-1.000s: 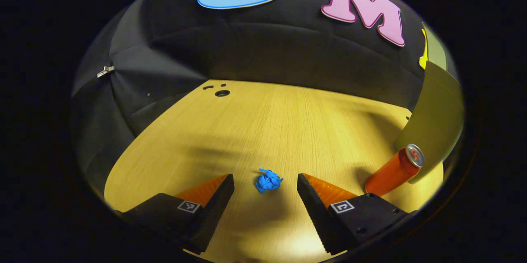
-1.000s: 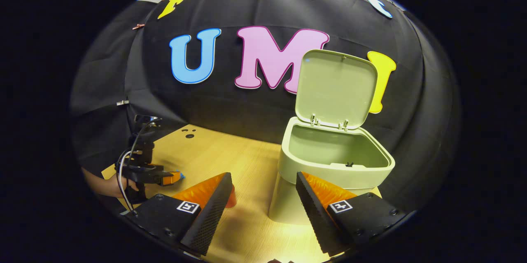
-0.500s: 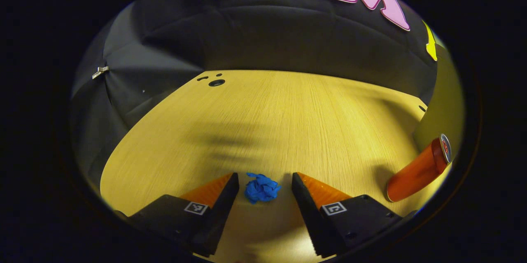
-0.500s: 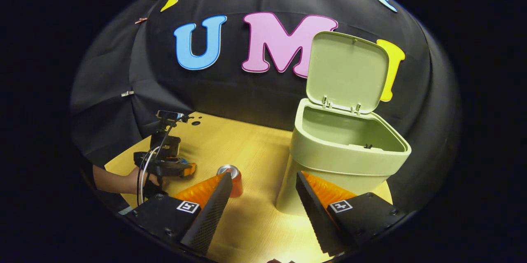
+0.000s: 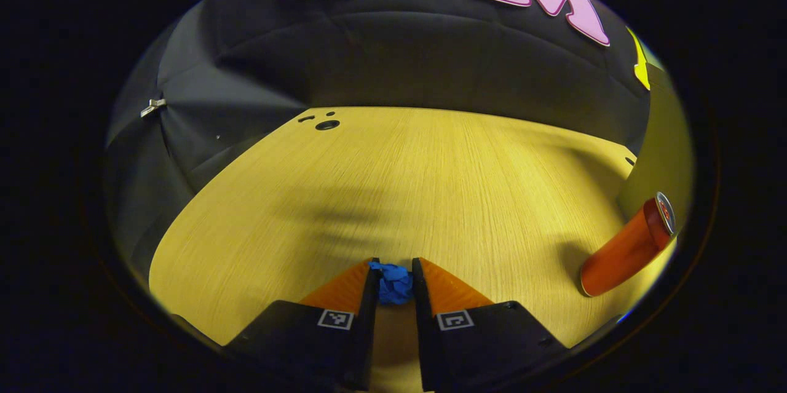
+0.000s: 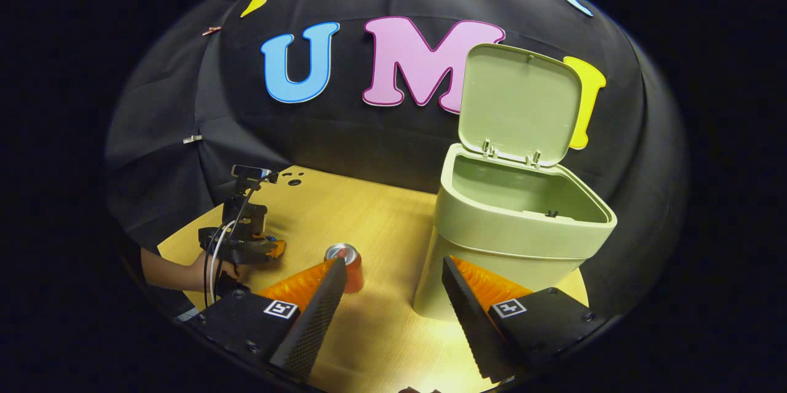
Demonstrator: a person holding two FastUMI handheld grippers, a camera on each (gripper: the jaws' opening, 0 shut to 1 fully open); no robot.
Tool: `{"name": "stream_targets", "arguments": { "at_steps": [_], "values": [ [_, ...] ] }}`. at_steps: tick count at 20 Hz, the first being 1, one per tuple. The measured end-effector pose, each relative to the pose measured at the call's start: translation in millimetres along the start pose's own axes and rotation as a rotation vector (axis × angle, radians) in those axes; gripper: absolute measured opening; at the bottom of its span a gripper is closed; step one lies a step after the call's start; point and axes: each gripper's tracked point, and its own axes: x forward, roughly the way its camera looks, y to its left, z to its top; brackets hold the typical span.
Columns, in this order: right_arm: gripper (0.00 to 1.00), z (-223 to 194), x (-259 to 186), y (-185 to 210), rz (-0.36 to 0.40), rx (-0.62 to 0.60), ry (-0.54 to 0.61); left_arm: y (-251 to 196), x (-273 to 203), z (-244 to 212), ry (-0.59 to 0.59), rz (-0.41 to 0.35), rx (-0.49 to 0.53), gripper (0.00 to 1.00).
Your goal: Press the lid of the desktop garbage bin to open it, pick up the crumpled paper on the desktop and throw it into the bin, then pick up the pop can on the desktop and drop it into the bin, and finally close the garbage bin lid.
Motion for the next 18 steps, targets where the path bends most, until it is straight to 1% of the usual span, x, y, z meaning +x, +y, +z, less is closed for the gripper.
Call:
{"name": "stream_targets", "arguments": {
  "at_steps": [3,4,5,7,8,9,10,12,13,14,15,16,17,18],
  "values": [
    [0.98,-3,-5,-3,-0.004,0.004,0.000,-8,-8,0,0.012,-0.040,-0.016,0.33],
    [0.98,-3,-6,-4,-0.005,0.006,-0.001,-11,-12,2,0.009,-0.047,-0.022,0.35],
    [0.98,-3,-7,-5,-0.008,0.007,-0.004,-13,-18,7,-0.001,-0.053,-0.022,0.31],
    [0.98,0,-9,-6,-0.009,0.009,-0.018,-20,-32,20,-0.025,-0.076,-0.013,0.33],
    [0.98,1,-11,-6,-0.008,0.010,-0.025,-23,-41,31,-0.041,-0.089,-0.009,0.31],
    [0.98,2,-12,-7,-0.009,0.009,-0.032,-29,-51,42,-0.061,-0.115,-0.011,0.35],
    [0.98,3,-14,-8,-0.010,0.008,-0.039,-37,-64,56,-0.087,-0.146,-0.014,0.33],
    [0.98,4,-17,-11,-0.014,0.011,-0.056,-48,-89,88,-0.142,-0.189,-0.007,0.33],
    [0.98,4,-18,-14,-0.016,0.014,-0.061,-56,-101,102,-0.161,-0.213,-0.001,0.31],
    [0.98,4,-19,-16,-0.018,0.018,-0.061,-63,-112,116,-0.174,-0.227,0.003,0.33],
    [0.98,4,-20,-18,-0.017,0.024,-0.064,-67,-123,126,-0.179,-0.228,0.016,0.31],
    [0.98,5,-23,-21,-0.017,0.032,-0.073,-74,-136,138,-0.190,-0.238,0.026,0.33],
    [0.98,7,-25,-25,-0.021,0.038,-0.082,-85,-146,151,-0.207,-0.261,0.026,0.33],
    [0.98,7,-27,-29,-0.025,0.043,-0.087,-99,-157,163,-0.224,-0.296,0.019,0.31]
  ]
}}
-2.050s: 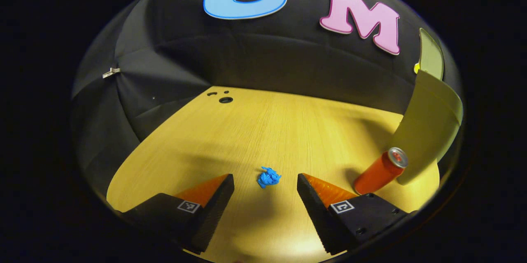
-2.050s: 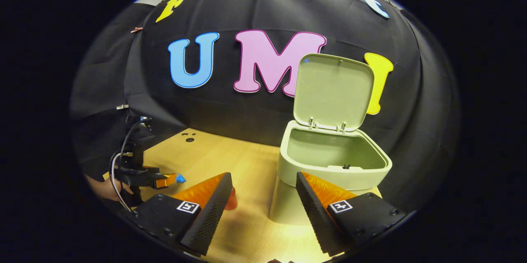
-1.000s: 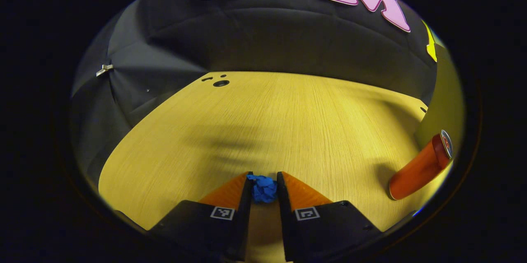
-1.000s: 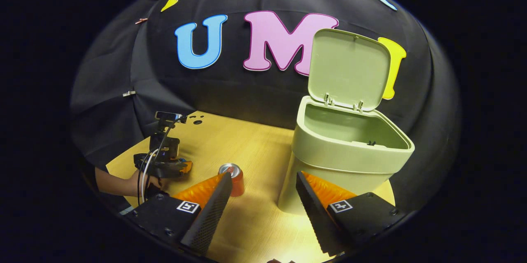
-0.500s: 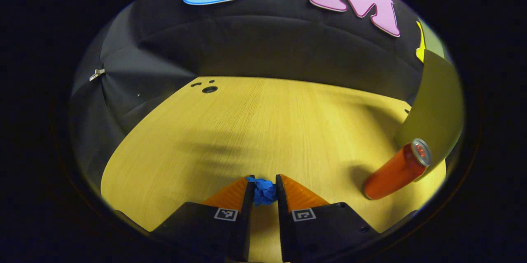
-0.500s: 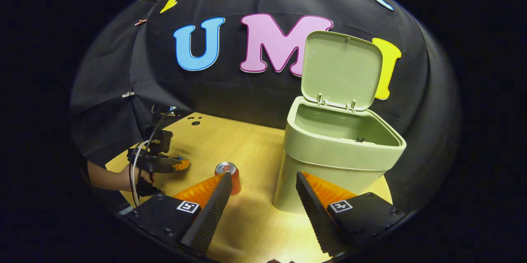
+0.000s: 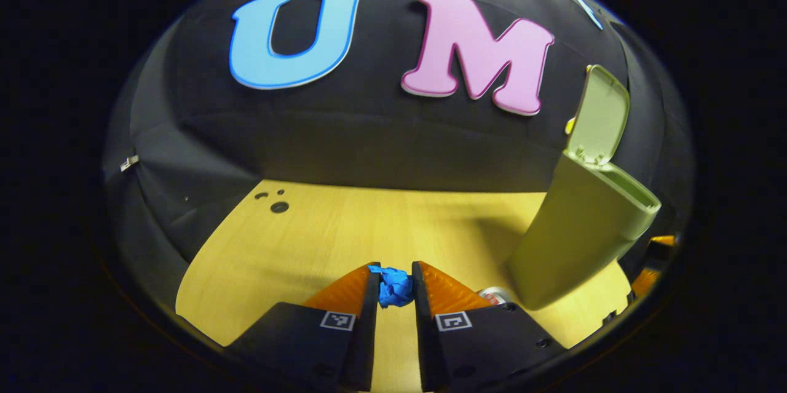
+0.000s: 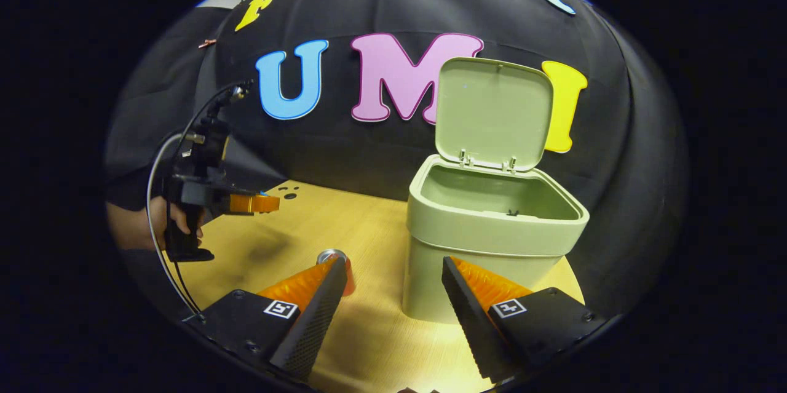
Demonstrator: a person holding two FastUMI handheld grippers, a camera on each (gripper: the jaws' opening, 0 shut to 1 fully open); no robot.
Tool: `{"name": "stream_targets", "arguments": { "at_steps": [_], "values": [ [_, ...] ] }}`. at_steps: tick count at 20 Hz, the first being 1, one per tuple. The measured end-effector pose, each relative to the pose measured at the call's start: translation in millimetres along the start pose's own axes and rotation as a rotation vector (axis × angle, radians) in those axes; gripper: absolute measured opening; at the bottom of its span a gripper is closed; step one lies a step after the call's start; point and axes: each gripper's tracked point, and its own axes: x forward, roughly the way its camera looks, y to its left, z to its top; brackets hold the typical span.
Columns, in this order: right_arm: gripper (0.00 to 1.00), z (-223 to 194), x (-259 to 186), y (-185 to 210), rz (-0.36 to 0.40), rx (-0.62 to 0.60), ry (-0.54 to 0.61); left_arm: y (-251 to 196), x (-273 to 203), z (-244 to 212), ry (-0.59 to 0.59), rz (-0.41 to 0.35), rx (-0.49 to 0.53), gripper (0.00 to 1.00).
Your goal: Press the lid of the desktop garbage bin to open it, pick up the crumpled paper on the desktop and throw it into the bin, then pick up the pop can on the desktop and drop it into the bin, and finally close the garbage bin lid.
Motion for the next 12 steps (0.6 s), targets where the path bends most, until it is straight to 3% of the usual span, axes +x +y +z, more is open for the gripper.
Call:
{"name": "stream_targets", "arguments": {
  "at_steps": [4,7,12],
  "values": [
    [0.98,-5,-7,-20,-0.029,0.026,-0.003,-65,-10,46,-0.035,-0.120,-0.026,0.31],
    [0.98,-9,-12,-36,-0.057,0.062,0.006,-127,-12,79,-0.064,-0.254,-0.074,0.33],
    [0.98,-17,-18,-63,-0.106,0.096,0.013,-220,-10,108,-0.086,-0.433,-0.037,0.33]
  ]
}}
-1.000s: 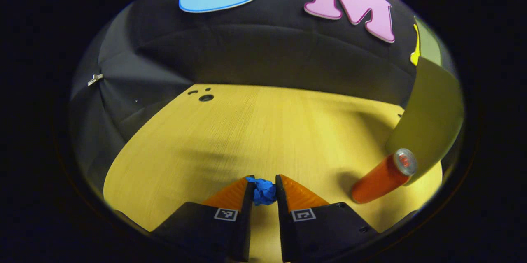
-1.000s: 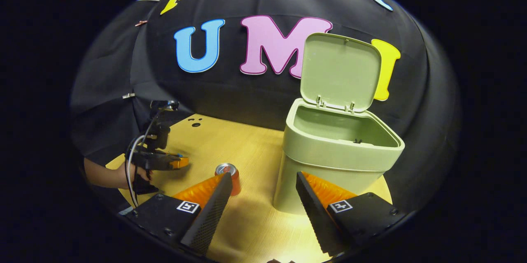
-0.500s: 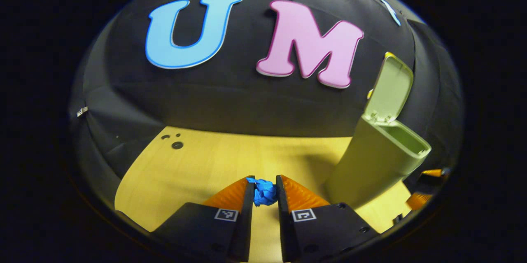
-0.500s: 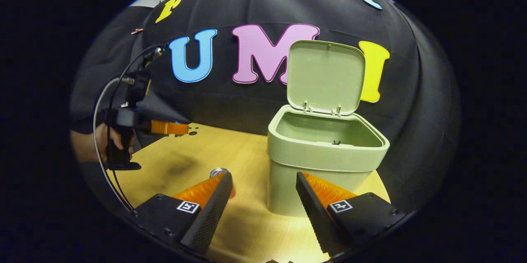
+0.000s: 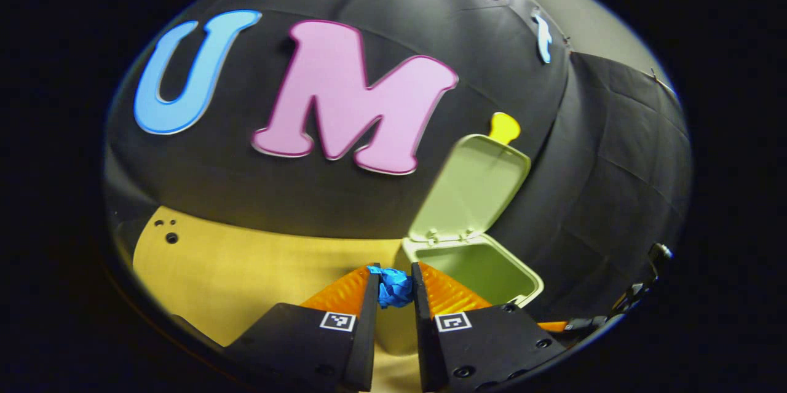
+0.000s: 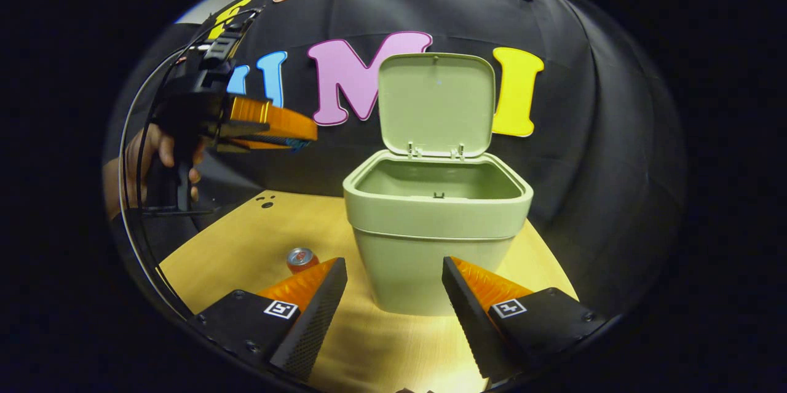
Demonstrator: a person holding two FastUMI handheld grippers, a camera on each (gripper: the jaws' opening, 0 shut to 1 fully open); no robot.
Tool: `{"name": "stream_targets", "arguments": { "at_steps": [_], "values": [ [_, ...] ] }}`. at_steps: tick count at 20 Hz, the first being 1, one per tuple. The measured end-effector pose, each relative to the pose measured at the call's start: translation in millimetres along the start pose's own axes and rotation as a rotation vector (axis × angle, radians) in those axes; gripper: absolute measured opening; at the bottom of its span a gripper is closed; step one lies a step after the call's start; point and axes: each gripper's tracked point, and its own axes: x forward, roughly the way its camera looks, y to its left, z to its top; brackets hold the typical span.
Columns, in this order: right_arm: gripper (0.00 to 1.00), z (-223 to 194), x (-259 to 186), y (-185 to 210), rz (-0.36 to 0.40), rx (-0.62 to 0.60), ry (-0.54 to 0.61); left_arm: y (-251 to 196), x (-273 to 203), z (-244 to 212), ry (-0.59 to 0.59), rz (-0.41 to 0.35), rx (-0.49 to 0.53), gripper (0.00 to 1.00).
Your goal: Press the lid of the desktop garbage bin to open it, pick up the crumpled paper on the desktop and throw it into the bin, then pick up the pop can on the desktop and drop it into the bin, and finally close the garbage bin lid.
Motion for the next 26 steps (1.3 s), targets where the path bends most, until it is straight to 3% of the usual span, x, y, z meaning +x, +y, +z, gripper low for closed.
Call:
{"name": "stream_targets", "arguments": {
  "at_steps": [6,9,12,13,16,17,23,26],
  "values": [
    [0.98,-8,-4,-29,-0.045,0.020,0.016,-62,47,-18,0.036,-0.120,0.063,0.33],
    [0.98,-12,-8,-41,-0.066,0.024,0.024,-68,63,-24,0.047,-0.121,0.082,0.34],
    [0.98,-15,-9,-47,-0.075,0.031,0.034,-67,71,-26,0.042,-0.107,0.100,0.44],
    [0.98,-16,-9,-47,-0.075,0.033,0.038,-63,71,-24,0.027,-0.092,0.112,0.47],
    [0.98,-20,-8,-44,-0.063,0.038,0.053,-54,67,-16,-0.001,-0.069,0.120,0.90],
    [0.98,-21,-9,-42,-0.057,0.036,0.056,-52,66,-14,-0.011,-0.052,0.118,0.96],
    [0.98,-21,-6,-20,-0.011,0.018,0.059,-6,25,3,-0.097,0.063,0.090,0.96],
    [0.98,-25,-4,-2,0.026,0.013,0.067,40,-10,-1,-0.106,0.176,0.103,0.96]
  ]
}}
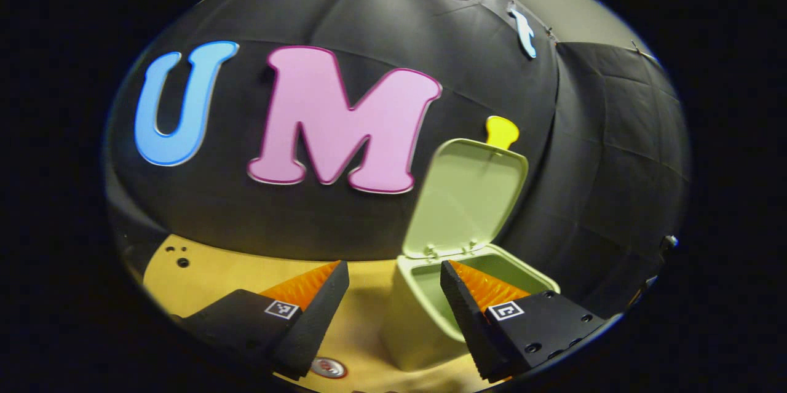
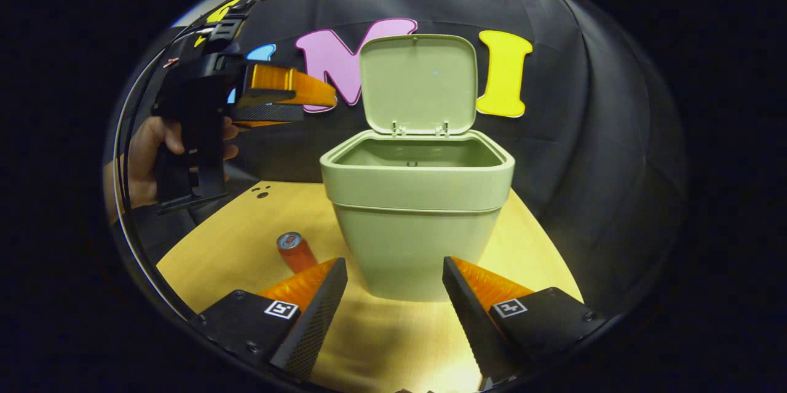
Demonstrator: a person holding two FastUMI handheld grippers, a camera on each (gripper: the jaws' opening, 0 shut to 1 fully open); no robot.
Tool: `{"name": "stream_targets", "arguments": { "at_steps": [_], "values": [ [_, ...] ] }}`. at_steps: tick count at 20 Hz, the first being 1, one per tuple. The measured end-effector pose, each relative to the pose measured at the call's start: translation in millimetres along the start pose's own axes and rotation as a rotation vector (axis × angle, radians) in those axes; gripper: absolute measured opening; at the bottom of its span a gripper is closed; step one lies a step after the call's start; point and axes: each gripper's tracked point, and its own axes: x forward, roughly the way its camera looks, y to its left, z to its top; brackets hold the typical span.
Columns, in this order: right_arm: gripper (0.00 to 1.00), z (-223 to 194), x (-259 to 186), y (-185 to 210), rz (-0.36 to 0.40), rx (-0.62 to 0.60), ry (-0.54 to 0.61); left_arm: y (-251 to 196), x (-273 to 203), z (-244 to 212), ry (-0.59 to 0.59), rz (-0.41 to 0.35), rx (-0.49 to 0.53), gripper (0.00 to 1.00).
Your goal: Press the lid of the desktop garbage bin to open it, pick up the crumpled paper on the desktop and throw it into the bin, then pick up the pop can on the desktop and drop it into the bin, and finally close the garbage bin lid.
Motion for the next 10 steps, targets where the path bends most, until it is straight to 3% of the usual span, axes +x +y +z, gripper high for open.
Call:
{"name": "stream_targets", "arguments": {
  "at_steps": [4,10],
  "values": [
    [0.98,-11,4,25,0.045,-0.021,0.013,66,-48,-30,0.044,0.163,-0.013,0.96],
    [0.98,-31,23,78,0.147,-0.087,0.026,140,-121,-78,0.140,0.330,-0.017,0.96]
  ]
}}
